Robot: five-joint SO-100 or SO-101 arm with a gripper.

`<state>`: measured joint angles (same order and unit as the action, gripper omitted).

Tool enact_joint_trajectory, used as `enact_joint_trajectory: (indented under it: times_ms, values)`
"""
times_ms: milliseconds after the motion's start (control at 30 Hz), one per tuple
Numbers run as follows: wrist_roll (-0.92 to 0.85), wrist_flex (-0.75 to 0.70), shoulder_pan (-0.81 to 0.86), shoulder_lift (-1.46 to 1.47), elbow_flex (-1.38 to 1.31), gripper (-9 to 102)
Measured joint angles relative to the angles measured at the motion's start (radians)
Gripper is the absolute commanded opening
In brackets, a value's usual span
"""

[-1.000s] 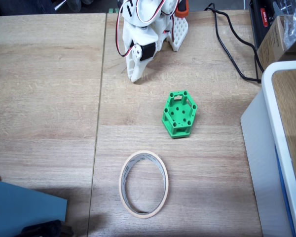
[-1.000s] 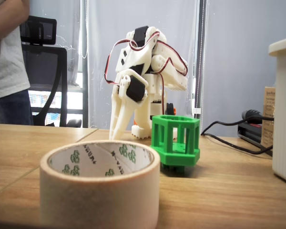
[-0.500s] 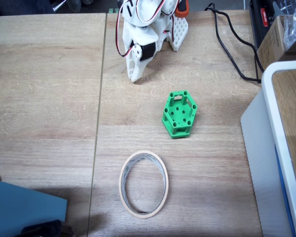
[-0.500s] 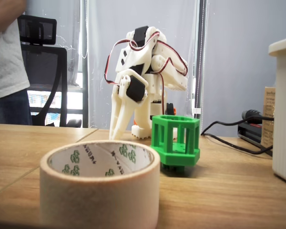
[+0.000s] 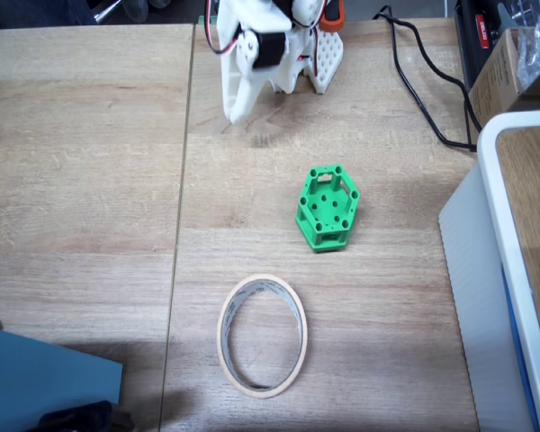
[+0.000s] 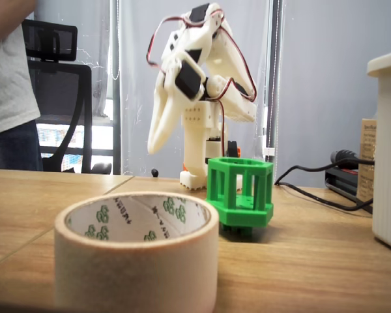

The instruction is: Grasp a component and put it in the bin.

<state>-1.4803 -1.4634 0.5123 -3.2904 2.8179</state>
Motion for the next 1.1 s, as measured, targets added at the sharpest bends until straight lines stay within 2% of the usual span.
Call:
enact_joint_trajectory:
  times_ms: [200,500,833,1100]
  values:
    - [0.000,0.000,0.000,0.084,-0.178,1]
    - [0.000,-0.002,-0.005,0.482,-0.469,1]
    - [0.002,-0.002,-0.253,0.999,-0.747,1]
    - [0.005,-0.002,-0.411,1.213,-0.897,9]
